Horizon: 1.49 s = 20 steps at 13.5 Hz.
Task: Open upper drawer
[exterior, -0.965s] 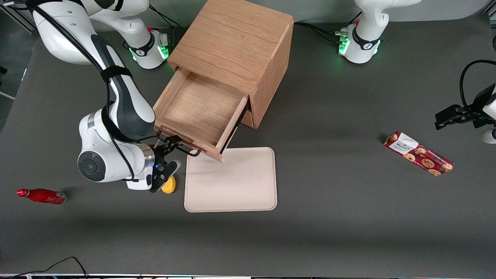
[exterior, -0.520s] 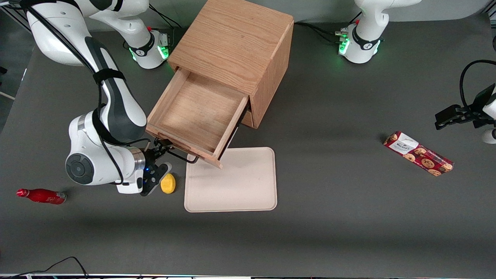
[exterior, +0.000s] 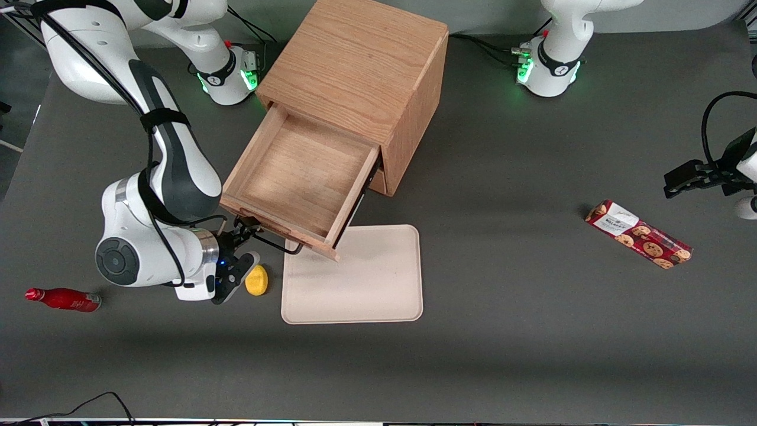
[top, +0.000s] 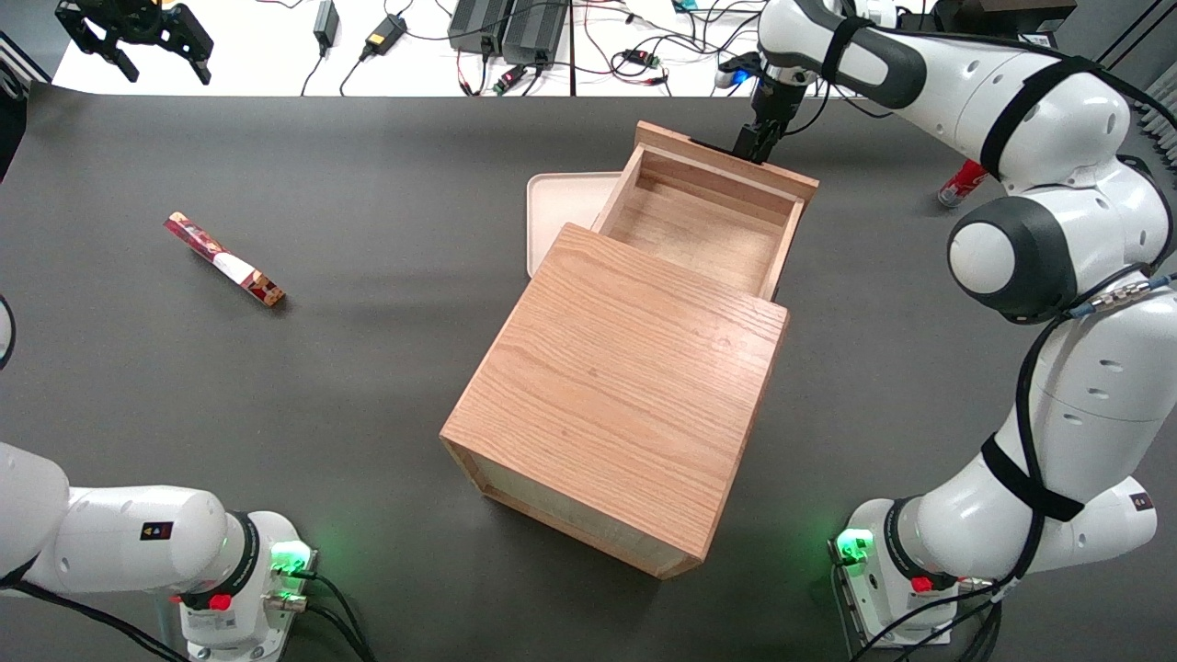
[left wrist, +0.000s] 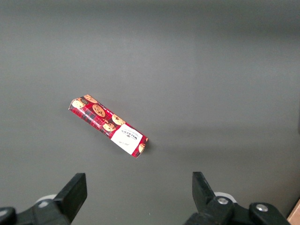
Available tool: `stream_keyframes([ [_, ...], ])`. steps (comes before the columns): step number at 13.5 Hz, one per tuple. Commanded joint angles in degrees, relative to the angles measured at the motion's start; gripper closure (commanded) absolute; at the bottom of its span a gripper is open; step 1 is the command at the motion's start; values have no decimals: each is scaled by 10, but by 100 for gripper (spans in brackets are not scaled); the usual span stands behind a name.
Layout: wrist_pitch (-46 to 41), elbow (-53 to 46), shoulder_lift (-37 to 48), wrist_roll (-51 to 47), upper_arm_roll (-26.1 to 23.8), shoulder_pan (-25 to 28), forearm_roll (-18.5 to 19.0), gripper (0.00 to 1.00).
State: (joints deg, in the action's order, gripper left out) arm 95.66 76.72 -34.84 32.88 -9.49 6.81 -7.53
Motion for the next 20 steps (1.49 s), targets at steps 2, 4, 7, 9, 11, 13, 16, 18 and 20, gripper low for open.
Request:
stream_keyframes([
  [2,-5,-36,-16,10,-4,21,8,0],
  [4,-1,-46,-23,10,-4,21,8,0],
  [7,18,-53,-32,10,-4,20,8,0],
  [9,23,-64,-42,13,-4,19,8,0],
  [11,36,-65,-43,27,-4,15,8,0],
  [13,40,-65,-43,31,-4,10,8,0],
  [16,41,-74,-44,46,-4,7,8,0],
  [18,44,-78,-47,56,-4,1,9,0],
  [20,51,-82,-48,70,-4,-4,9,0],
])
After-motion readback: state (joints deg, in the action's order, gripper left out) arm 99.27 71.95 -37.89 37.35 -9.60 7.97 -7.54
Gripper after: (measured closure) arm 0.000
